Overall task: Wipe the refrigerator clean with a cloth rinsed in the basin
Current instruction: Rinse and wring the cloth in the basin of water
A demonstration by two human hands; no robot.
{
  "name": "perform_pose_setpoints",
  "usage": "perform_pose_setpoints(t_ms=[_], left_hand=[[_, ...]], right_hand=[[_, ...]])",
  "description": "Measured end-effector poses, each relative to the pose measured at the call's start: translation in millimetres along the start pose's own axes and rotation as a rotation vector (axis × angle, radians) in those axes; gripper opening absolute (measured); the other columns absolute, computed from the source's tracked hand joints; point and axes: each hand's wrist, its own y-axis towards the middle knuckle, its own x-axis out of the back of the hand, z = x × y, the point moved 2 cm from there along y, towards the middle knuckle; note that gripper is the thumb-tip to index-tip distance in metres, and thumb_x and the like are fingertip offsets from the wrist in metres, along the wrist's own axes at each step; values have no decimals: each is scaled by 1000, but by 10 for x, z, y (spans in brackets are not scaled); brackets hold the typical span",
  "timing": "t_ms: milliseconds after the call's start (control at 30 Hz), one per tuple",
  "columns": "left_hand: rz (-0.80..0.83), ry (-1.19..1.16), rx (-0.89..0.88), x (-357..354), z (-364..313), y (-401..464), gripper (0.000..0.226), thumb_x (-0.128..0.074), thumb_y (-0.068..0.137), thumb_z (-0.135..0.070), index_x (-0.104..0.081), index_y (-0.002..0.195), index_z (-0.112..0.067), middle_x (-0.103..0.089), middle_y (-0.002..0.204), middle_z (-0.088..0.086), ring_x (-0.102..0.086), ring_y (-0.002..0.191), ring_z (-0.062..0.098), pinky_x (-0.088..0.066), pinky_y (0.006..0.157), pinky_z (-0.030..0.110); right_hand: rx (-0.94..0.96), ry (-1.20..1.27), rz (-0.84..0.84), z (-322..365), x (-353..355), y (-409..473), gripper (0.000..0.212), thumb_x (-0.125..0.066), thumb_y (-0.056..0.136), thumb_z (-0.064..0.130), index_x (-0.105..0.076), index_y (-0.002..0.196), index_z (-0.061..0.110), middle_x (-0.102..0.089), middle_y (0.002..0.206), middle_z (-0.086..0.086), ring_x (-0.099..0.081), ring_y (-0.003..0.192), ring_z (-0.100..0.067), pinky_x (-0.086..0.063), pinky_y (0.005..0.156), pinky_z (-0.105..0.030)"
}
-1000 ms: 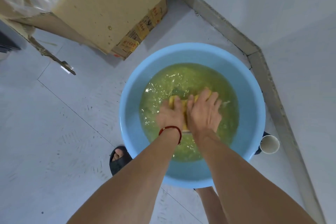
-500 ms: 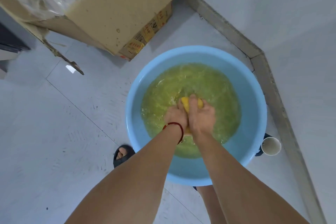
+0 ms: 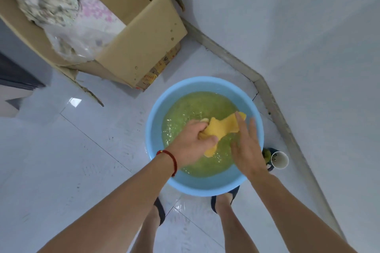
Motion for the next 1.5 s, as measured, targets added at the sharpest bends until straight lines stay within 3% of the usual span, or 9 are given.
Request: perform_pose_setpoints(t_ms=[133, 267, 433, 800, 900, 967, 1133, 1300, 1500], left_hand=[[74, -64, 5, 27, -282, -233, 35, -70, 77, -39, -71, 104, -15, -72, 103, 6, -68, 88, 14, -56, 92, 45], [90, -220, 56, 274, -349, -412, 40, -72, 78, -21, -71, 117, -12, -73, 114, 16, -71, 107, 31, -56, 96, 50], [39, -492, 131, 532, -128, -643, 63, -54, 63, 0, -64, 125, 2, -64, 128, 27, -66, 118, 36, -55, 99, 53], [14, -68, -20, -70, -137, -453, 46, -88, 76, -15, -61, 107, -34, -69, 97, -11, -70, 92, 10, -58, 75, 21], [-43, 30, -171, 17, -292, -393, 40, -83, 72, -7, -53, 88, -29, -56, 86, -9, -56, 90, 17, -48, 75, 19], [-168, 322, -581, 83, -457, -387, 28, -73, 69, -6, -53, 78, -24, -48, 75, -9, -49, 77, 15, -40, 61, 25], [-205, 1055, -907, 172, -678, -388, 44, -70, 80, -17, -43, 115, -24, -58, 89, 0, -60, 67, 23, -47, 49, 33], [-14, 1336, -770, 344, -596, -299, 78, -62, 92, -23, -12, 146, -50, -46, 92, -1, -51, 63, 23, -34, 50, 32], [74, 1407, -354, 174, -567, -137, 10, -63, 87, -21, -63, 97, -22, -62, 83, 0, -63, 81, 29, -40, 63, 32]], right_hand=[[204, 158, 105, 403, -42, -276, 124, -85, 78, 8, -1, 160, 50, -9, 172, 11, 3, 160, -8, -27, 120, -36], [28, 403, 129, 721, -78, -286, 66, -89, 79, 18, -52, 131, 36, -67, 116, 16, -65, 113, -10, -52, 88, -25], [13, 275, 158, 848, 215, -238, 44, -80, 83, 9, -58, 117, 26, -69, 99, 9, -65, 93, -13, -54, 81, -23], [-66, 799, 505, 1208, 819, -369, 47, -70, 83, -5, -66, 126, 15, -67, 129, -15, -70, 113, -30, -59, 96, -48], [-97, 1125, 588, 1173, 1098, -377, 37, -61, 94, 24, -69, 125, 5, -73, 106, -21, -71, 98, -33, -57, 86, -41], [-185, 1033, 450, 1051, 1110, -283, 48, -49, 101, 51, -75, 117, 13, -72, 84, -18, -70, 79, -27, -56, 77, -35], [-416, 1213, 1040, 997, 565, -452, 100, -40, 84, 88, -57, 146, 11, -56, 146, -28, -56, 131, -50, -57, 91, -59], [-259, 886, 1012, 998, 562, -390, 78, -87, 76, 53, -60, 135, 8, -68, 115, -16, -69, 81, -21, -51, 53, -22], [118, -253, 558, 1128, 389, -209, 18, -74, 79, 24, -58, 73, 17, -62, 66, 1, -60, 62, -19, -51, 60, -31]])
